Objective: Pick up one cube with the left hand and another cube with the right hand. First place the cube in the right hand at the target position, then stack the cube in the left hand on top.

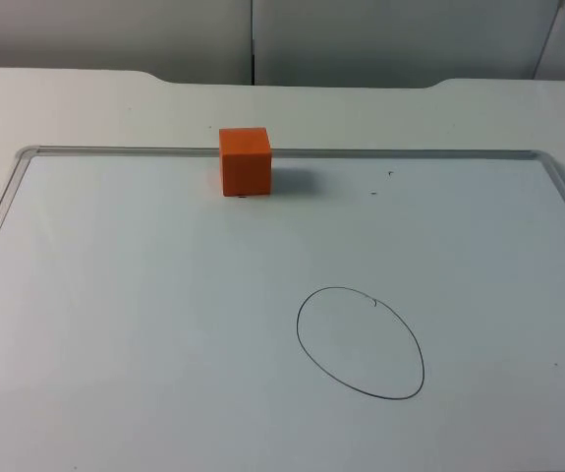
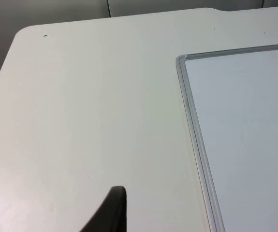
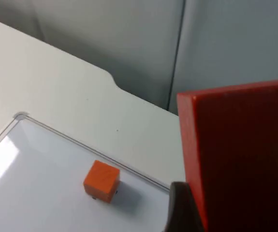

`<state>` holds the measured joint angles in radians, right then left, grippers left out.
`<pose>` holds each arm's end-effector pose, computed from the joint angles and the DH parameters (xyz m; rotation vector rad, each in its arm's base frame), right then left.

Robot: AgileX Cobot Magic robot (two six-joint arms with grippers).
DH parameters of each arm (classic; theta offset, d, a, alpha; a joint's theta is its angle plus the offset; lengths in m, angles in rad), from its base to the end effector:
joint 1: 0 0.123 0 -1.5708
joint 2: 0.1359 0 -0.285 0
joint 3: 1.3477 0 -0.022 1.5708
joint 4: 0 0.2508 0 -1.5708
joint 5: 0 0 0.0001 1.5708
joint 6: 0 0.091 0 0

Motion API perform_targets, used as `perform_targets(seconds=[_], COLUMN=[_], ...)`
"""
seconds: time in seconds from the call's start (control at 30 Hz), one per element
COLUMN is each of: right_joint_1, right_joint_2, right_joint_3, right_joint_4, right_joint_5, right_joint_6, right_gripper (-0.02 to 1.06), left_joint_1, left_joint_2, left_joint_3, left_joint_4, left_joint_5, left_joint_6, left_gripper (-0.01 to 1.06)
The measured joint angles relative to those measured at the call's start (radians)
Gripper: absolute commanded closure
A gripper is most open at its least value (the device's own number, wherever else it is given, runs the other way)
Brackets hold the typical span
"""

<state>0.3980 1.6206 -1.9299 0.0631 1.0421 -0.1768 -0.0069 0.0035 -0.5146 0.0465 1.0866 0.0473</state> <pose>0.3189 0.1395 0.4656 -0.6248 2.1321 0.2000 -0.0071 0.0038 0.2793 0.0526 2.0585 0.0808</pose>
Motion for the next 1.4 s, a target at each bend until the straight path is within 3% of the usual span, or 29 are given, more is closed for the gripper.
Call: perform_targets(seconds=[0.17, 0.4, 0.6, 0.7, 0.87, 1.03, 1.23, 1.3, 1.33, 1.4], right_joint_1=[0.002, 0.002, 0.002, 0.002, 0.002, 0.002, 0.002, 0.002, 0.002, 0.002], right_joint_2=[-0.057, -0.156, -0.355, -0.454, -0.501, -0.533, -0.601, -0.634, -0.634, -0.671], right_joint_3=[0.0, 0.063, 0.339, 0.5, 0.602, 0.692, 0.745, 0.75, 0.75, 0.75], right_joint_4=[0.016, 0.014, 0.01, -0.011, -0.015, -0.015, -0.011, -0.008, -0.008, -0.008], right_joint_5=[0.056, 0.037, -0.124, -0.16, -0.165, -0.207, -0.232, -0.234, -0.234, -0.232], right_joint_6=[-0.043, -0.048, -0.013, 0.033, 0.057, 0.081, 0.079, 0.077, 0.077, 0.077], right_gripper=[1.05, 1.05, 1.05, 1.05, 1.05, 1.05, 1.05, 1.05, 1.05, 1.05], left_joint_1=[0.0, 0.0, 0.0, 0.0, 0.0, 0.0, 0.0, 0.001, 0.001, 0.001], left_joint_2=[0.0, 0.0, 0.0, 0.0, 0.0, 0.012, 0.162, 0.255, 0.255, 0.381], left_joint_3=[0.0, 0.0, 0.0, 0.0, 0.0, -0.004, -0.035, -0.035, -0.035, -0.035], left_joint_4=[0.0, 0.0, 0.0, 0.0, 0.0, -0.105, -0.215, -0.275, -0.275, -0.398], left_joint_5=[0.0, 0.0, 0.0, 0.0, 0.0, -0.014, -0.171, -0.258, -0.258, -0.365], left_joint_6=[0.0, 0.0, 0.0, 0.0, 0.0, 0.0, 0.029, 0.092, 0.092, 0.194], left_gripper=[0.0, 0.0, 0.0, 0.0, 0.0, 0.0, 0.0, 0.0, 0.0, 0.0])
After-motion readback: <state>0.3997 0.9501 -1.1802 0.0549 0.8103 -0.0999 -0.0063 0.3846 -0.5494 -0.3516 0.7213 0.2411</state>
